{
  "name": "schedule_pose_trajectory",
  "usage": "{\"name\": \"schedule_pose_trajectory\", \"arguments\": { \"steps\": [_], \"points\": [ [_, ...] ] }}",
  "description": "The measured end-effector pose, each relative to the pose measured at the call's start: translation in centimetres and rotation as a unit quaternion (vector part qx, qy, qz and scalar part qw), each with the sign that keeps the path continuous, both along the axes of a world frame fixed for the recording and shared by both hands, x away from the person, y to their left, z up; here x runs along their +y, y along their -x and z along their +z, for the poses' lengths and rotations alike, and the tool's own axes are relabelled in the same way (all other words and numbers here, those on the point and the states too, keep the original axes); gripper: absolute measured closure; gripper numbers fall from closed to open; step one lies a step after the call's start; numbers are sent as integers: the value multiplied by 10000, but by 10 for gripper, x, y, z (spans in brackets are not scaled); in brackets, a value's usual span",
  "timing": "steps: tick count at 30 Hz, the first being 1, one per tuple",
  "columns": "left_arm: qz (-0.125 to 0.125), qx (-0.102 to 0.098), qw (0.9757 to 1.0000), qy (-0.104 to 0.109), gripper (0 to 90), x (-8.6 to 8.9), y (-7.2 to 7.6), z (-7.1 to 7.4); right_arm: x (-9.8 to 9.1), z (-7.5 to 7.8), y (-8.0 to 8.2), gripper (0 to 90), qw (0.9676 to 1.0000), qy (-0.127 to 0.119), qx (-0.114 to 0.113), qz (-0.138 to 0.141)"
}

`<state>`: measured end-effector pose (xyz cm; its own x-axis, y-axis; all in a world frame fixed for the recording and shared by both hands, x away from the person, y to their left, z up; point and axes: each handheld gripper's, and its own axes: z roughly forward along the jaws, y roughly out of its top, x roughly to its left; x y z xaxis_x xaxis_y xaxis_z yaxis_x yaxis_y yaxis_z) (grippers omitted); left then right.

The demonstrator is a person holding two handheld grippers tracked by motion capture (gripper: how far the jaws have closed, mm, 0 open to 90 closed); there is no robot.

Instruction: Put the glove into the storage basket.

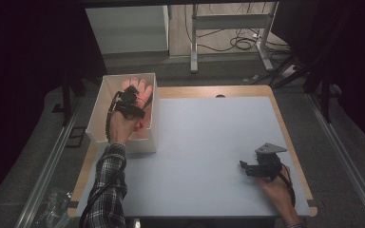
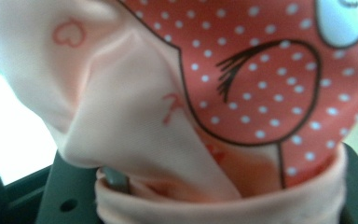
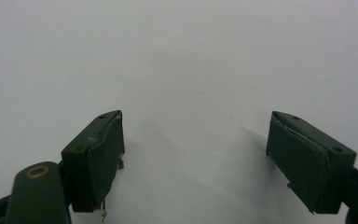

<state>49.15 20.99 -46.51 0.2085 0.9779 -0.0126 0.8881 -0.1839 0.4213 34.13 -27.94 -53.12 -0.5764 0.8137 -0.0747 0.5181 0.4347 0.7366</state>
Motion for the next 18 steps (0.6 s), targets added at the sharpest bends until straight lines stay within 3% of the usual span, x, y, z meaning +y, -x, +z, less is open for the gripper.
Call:
{"name": "schedule_pose_trajectory", "arguments": {
  "steps": [9, 14, 18],
  "points": [
    [15, 350, 9993, -130, 346, -11, -16, -22, 0, 0, 0, 194, 10000, 1, -2, 1],
    [-62, 618, 9980, -118, 244, -18, -23, -36, 0, 0, 0, 194, 10000, 4, -5, 3],
    [-154, 791, 9967, 52, 177, -15, -24, -34, 0, 0, 0, 194, 10000, 3, -2, 0]
  ]
}}
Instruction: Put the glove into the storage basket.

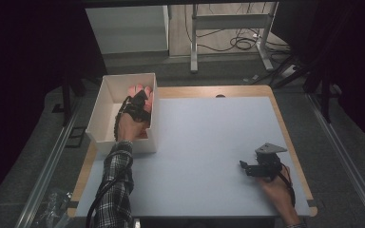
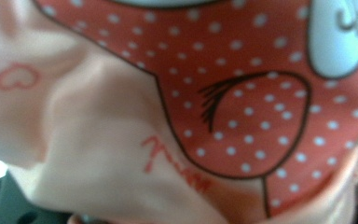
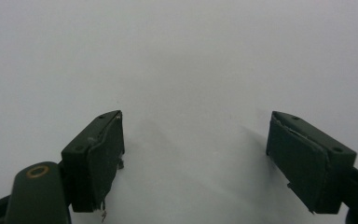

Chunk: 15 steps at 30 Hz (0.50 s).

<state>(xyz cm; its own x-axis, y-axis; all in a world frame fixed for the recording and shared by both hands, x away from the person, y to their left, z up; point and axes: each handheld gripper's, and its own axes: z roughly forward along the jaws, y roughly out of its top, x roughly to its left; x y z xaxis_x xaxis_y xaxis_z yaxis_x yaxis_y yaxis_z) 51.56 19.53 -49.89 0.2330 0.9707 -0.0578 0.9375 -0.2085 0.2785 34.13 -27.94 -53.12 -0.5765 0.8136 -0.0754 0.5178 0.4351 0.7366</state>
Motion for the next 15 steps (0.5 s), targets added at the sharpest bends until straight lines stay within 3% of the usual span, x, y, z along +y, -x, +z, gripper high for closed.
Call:
{"name": "schedule_pose_trajectory", "arguments": {
  "steps": [4, 7, 15],
  "points": [
    [-145, 78, 9994, 299, 119, 7, 2, 6, 0, 0, 0, 194, 10000, 1, -1, 3],
    [-148, 3, 9987, 492, 82, 10, 5, 13, 0, 0, 0, 194, 10000, 3, -2, 1],
    [-152, -192, 9974, 680, 72, 20, 14, 30, 0, 0, 0, 194, 10000, 4, -4, 2]
  ]
}}
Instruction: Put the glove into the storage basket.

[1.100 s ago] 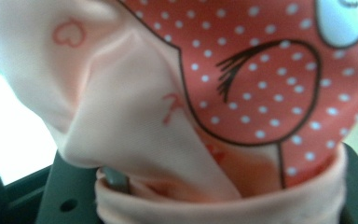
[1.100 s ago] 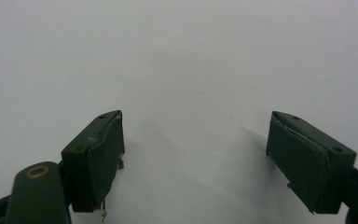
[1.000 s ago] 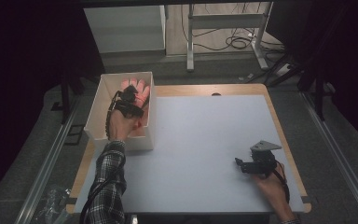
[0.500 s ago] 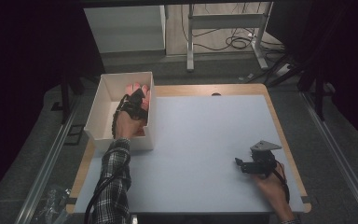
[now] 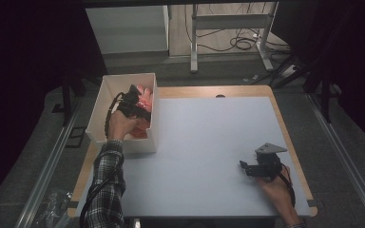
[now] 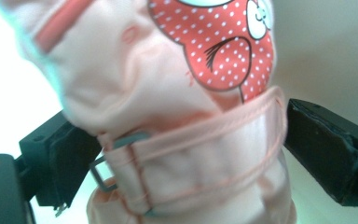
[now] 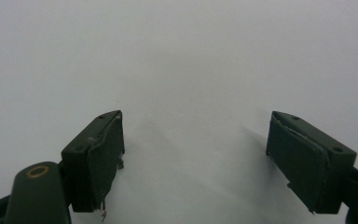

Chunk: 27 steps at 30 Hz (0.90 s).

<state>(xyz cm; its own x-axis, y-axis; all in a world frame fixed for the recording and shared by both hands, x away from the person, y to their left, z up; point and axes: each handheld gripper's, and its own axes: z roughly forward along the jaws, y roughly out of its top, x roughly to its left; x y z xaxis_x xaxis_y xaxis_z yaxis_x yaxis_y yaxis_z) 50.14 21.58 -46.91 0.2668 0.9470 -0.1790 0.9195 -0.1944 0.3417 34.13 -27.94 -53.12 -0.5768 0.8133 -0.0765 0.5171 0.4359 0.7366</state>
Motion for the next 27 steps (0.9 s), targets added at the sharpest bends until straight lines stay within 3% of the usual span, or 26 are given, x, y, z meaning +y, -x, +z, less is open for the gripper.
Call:
{"name": "schedule_pose_trajectory", "arguments": {
  "steps": [10, 18, 27],
  "points": [
    [-3, -695, 9975, -136, 71, 12, 19, 15, 0, 0, 0, 194, 10000, 13, -16, 4],
    [-14, -1007, 9948, -142, 44, 16, 30, 23, 0, 0, 0, 193, 10000, 22, -23, 4],
    [-205, -1406, 9898, -138, 28, 15, 48, 38, 0, 0, 0, 193, 10000, 30, -30, 1]
  ]
}}
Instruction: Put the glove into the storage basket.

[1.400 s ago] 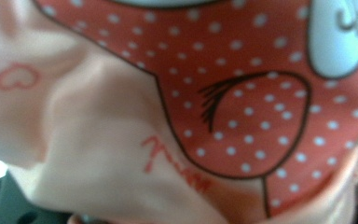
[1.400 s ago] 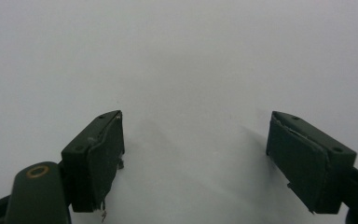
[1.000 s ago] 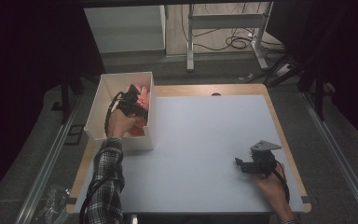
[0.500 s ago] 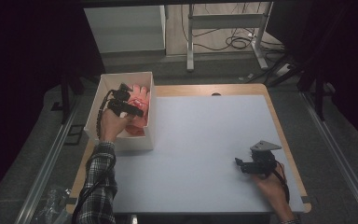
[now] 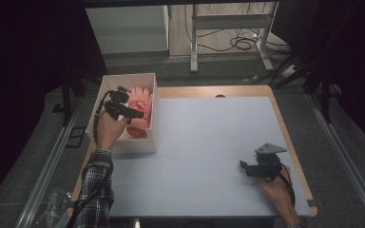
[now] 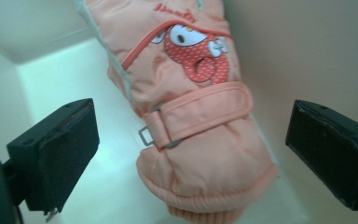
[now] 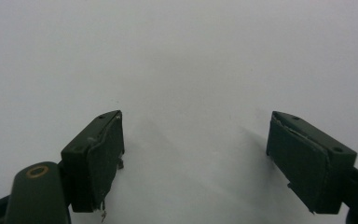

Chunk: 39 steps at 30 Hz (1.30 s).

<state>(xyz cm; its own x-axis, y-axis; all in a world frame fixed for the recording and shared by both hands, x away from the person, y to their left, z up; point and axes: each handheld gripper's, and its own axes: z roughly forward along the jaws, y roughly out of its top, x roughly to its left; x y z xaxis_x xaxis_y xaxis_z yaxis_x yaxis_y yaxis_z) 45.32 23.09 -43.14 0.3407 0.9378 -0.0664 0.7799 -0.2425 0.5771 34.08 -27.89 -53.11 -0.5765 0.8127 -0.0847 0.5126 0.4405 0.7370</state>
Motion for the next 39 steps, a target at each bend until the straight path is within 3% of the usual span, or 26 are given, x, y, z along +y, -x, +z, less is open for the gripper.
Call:
{"name": "schedule_pose_trajectory", "arguments": {
  "steps": [12, 20, 30, 39],
  "points": [
    [-448, -486, 9978, 53, 19, -11, 25, 21, 0, 0, 0, 193, 10000, 5, -9, -3],
    [-813, -704, 9940, 185, 18, -26, 40, 32, 0, 0, 0, 193, 10000, 3, -12, -5],
    [-1450, -929, 9847, 257, 17, -65, 63, 35, 0, 0, 0, 193, 10000, 0, -10, -5],
    [-1812, -1073, 9770, 326, 15, -94, 77, 30, 0, 0, 0, 193, 10000, 3, -17, -7]
  ]
}}
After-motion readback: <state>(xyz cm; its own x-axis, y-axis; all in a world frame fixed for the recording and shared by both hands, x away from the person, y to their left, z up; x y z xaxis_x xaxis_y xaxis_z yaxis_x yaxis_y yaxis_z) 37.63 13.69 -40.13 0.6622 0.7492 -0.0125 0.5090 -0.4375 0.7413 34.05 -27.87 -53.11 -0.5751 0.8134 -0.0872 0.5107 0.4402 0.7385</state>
